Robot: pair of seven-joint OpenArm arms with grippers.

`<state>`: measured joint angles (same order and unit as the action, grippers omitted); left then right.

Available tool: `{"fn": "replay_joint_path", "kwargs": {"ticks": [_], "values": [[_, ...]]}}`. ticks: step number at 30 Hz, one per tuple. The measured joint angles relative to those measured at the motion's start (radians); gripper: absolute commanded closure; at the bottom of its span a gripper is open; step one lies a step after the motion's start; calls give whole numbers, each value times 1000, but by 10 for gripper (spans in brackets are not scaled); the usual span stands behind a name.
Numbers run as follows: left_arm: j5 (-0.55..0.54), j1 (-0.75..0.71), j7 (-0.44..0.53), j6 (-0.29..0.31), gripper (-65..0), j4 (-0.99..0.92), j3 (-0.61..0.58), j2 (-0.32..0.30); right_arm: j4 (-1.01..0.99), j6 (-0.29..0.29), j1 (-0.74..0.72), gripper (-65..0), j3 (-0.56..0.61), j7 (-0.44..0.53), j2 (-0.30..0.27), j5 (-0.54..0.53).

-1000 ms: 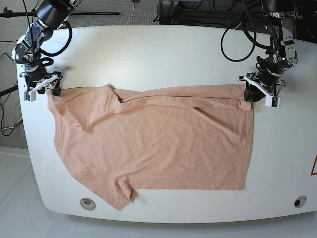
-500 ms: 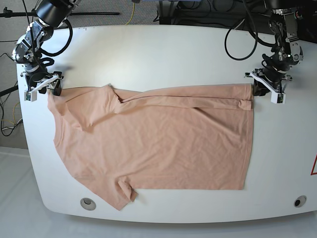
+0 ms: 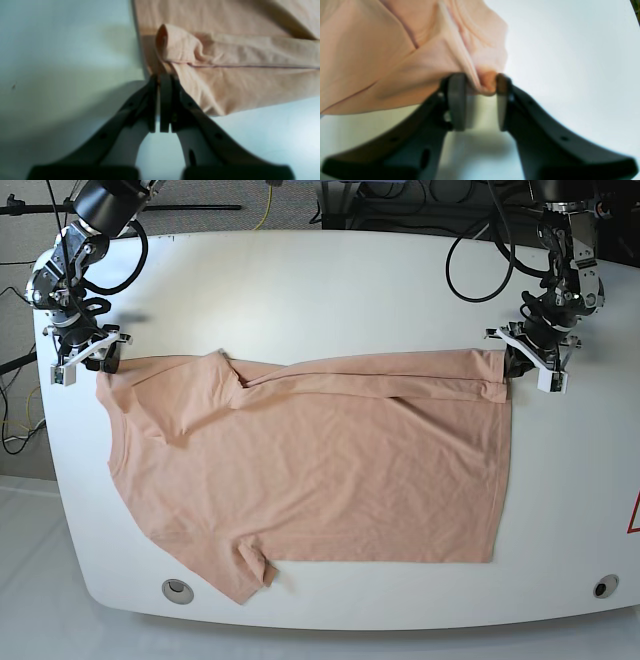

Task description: Fold the T-shirt properly

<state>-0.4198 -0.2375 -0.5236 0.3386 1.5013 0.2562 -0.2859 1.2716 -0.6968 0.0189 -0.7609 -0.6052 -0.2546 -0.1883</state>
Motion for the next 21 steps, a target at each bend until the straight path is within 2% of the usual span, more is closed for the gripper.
{"fn": "replay_joint_path", "kwargs": {"ticks": [1, 3, 21], "values": [[0, 2, 1, -2, 0, -2, 0, -1, -2, 0, 0, -13, 1, 1, 0, -1], [0, 2, 5, 0, 0, -8, 8, 0, -4, 0, 2, 0, 2, 5, 0, 0], [-8, 4, 19, -1, 0, -50, 9, -3, -17, 0, -1, 0, 3, 30, 2, 1]]}}
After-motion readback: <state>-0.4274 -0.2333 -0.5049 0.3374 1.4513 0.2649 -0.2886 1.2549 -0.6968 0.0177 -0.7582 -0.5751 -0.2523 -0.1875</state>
